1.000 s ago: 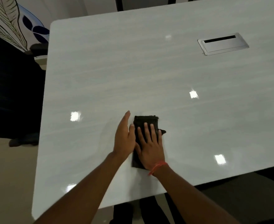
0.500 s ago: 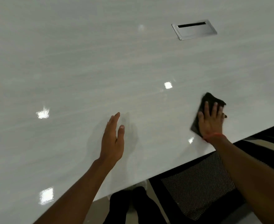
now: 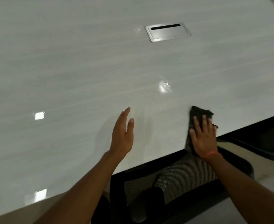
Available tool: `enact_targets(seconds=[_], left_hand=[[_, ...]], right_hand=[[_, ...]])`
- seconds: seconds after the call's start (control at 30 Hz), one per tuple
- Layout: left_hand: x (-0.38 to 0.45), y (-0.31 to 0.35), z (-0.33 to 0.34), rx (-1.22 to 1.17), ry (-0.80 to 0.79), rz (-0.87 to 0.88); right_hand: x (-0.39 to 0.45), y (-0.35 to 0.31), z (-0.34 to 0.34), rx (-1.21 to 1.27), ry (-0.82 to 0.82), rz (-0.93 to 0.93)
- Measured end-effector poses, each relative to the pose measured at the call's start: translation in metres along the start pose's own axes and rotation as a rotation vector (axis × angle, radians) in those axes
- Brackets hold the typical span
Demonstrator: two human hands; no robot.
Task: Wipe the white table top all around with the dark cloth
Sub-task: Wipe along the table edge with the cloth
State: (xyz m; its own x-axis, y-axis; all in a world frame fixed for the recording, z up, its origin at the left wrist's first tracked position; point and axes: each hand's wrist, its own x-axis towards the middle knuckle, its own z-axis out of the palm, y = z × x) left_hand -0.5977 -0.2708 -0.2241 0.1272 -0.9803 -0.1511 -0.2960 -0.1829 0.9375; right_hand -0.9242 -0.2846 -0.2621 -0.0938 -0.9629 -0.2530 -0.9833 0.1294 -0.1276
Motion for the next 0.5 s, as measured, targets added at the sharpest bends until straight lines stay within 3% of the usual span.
enact_targets(seconds=[0.07,0.2,0.27,0.37,0.5], left_hand=[[-0.006,0.0,0.019,-0.004,0.073,-0.052],[-0.014,0.01,0.047,0.004,0.171,-0.088],[-0.012,0.02,0.06,-0.007,0.213,-0.097],[0.0,0.035,0.076,-0.004,0.225,-0.117],[0.036,0.042,0.094,0.054,0.168,-0.077]], right_hand=[[0.042,0.015,-0.015,0.024,0.011,0.096],[0.122,-0.02,-0.025,0.013,0.024,-0.03],[0.134,-0.052,-0.011,-0.002,0.094,-0.179],[0.092,-0.085,0.001,-0.068,0.006,-0.535],[0.058,-0.019,-0.002,-0.119,-0.022,-0.779]])
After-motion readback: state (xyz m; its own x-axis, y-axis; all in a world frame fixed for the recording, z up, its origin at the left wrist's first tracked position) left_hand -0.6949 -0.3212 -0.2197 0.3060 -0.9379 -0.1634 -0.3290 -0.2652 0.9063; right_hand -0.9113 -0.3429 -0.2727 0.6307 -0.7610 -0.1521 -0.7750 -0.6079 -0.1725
